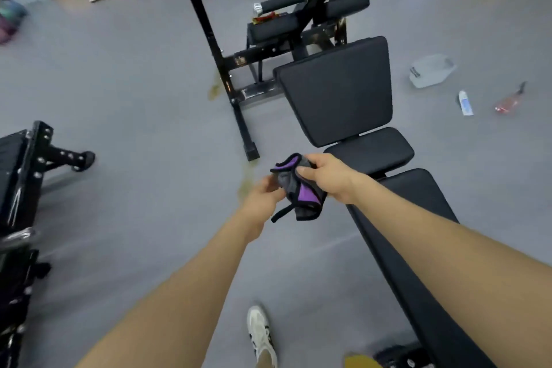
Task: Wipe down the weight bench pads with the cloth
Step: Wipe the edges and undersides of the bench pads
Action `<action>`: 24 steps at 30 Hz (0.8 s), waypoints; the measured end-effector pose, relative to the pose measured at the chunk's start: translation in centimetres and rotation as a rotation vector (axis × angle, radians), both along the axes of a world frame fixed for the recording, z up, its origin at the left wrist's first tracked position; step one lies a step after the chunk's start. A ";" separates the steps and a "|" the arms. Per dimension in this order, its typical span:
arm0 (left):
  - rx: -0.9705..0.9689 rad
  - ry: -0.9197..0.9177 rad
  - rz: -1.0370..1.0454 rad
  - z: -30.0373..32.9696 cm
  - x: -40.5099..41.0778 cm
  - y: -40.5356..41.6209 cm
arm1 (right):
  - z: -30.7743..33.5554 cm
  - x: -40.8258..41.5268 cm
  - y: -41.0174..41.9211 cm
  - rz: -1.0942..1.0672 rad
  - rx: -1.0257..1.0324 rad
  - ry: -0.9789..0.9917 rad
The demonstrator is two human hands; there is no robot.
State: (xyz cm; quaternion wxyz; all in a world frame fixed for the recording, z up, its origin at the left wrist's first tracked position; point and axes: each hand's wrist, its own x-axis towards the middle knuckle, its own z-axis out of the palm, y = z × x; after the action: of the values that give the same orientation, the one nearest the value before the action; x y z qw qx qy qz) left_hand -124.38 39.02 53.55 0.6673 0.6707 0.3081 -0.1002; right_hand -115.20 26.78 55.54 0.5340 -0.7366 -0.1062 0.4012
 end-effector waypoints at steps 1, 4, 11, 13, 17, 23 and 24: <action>-0.055 -0.009 -0.020 -0.2 1.0 0.9 | -0.1 0.5 0.8 -0.047 0.016 0.013; -0.152 0.004 -0.071 -0.8 3.8 4.2 | -0.8 1.8 3.0 -0.164 0.038 0.073; -0.417 0.098 -0.095 -2.3 9.5 8.0 | -3.2 4.3 6.3 -0.529 0.122 0.333; -0.430 0.137 -0.114 -3.1 11.1 8.0 | -3.9 5.3 6.5 -0.570 0.151 0.373; -0.373 0.167 -0.125 -4.2 14.4 7.9 | -5.1 7.6 6.3 -0.525 0.176 0.452; -0.310 0.158 0.037 -5.9 18.5 9.9 | -6.9 11.3 7.3 -0.278 0.214 0.450; -0.311 0.160 0.068 -6.4 19.4 10.5 | -7.3 12.1 7.6 -0.260 0.177 0.429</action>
State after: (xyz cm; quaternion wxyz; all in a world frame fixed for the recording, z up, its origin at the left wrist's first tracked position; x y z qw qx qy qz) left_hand -104.94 49.52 47.17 0.7394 0.5384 0.3634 -0.1770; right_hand -103.11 34.42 48.19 0.6538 -0.5925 0.0704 0.4654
